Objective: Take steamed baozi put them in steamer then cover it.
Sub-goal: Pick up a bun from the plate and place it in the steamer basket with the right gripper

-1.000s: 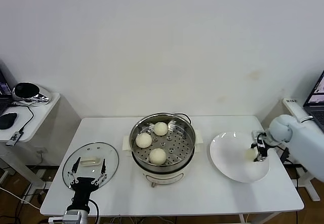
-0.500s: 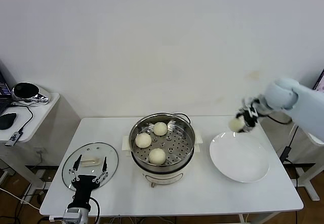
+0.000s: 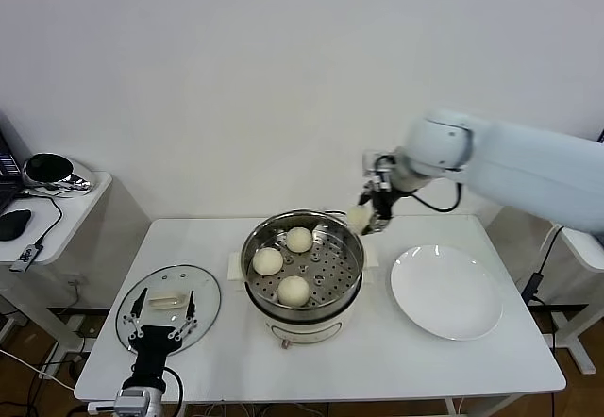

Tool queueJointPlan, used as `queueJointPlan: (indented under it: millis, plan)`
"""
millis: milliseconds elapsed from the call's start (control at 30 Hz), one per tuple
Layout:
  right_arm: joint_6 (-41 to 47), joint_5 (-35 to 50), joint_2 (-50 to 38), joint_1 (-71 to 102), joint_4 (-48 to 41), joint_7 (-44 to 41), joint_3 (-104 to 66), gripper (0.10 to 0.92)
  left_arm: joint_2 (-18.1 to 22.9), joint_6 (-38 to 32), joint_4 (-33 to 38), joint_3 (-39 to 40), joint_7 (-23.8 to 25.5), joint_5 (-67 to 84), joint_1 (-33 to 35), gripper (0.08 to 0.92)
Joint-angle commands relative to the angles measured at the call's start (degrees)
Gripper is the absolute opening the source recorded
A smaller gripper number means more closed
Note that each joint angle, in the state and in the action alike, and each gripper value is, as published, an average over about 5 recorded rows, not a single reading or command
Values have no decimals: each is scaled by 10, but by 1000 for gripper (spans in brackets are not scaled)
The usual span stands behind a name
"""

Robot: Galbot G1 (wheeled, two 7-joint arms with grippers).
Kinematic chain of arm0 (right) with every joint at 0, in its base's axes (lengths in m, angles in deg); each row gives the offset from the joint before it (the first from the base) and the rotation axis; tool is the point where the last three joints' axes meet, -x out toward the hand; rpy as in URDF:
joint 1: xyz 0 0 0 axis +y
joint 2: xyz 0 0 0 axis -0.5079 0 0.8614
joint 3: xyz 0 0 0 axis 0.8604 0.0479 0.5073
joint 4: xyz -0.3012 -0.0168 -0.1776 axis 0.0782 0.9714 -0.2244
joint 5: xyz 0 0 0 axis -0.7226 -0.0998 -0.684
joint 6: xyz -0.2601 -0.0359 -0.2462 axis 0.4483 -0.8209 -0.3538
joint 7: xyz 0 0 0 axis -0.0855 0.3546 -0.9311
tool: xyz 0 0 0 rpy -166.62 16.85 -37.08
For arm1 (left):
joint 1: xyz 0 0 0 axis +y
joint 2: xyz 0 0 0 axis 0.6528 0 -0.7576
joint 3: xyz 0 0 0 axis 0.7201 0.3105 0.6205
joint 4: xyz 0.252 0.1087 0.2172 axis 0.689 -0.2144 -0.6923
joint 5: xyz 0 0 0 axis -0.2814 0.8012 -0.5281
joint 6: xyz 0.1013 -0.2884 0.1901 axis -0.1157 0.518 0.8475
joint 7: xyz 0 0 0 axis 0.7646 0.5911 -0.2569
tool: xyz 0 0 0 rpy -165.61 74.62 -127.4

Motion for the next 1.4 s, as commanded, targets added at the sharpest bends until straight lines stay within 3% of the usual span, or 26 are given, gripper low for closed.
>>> queueJointPlan:
  millis: [33, 933, 1033, 1233, 1400]
  plan:
    - [69, 82, 103, 32, -9, 55, 28, 628, 3, 0, 4, -3, -1, 0, 1, 823]
    - [70, 16, 106, 128, -67, 59, 1, 630, 6, -1, 6, -2, 0, 0, -1, 823]
    - [70, 14, 102, 124, -63, 57, -4, 663, 6, -1, 6, -2, 0, 0, -1, 823]
    - [63, 4, 63, 77, -27, 34, -19, 808, 4, -1, 6, -3, 0, 0, -1, 823]
    - [40, -11, -5, 54, 34, 40, -52, 822, 4, -1, 5, -3, 1, 1, -3, 823]
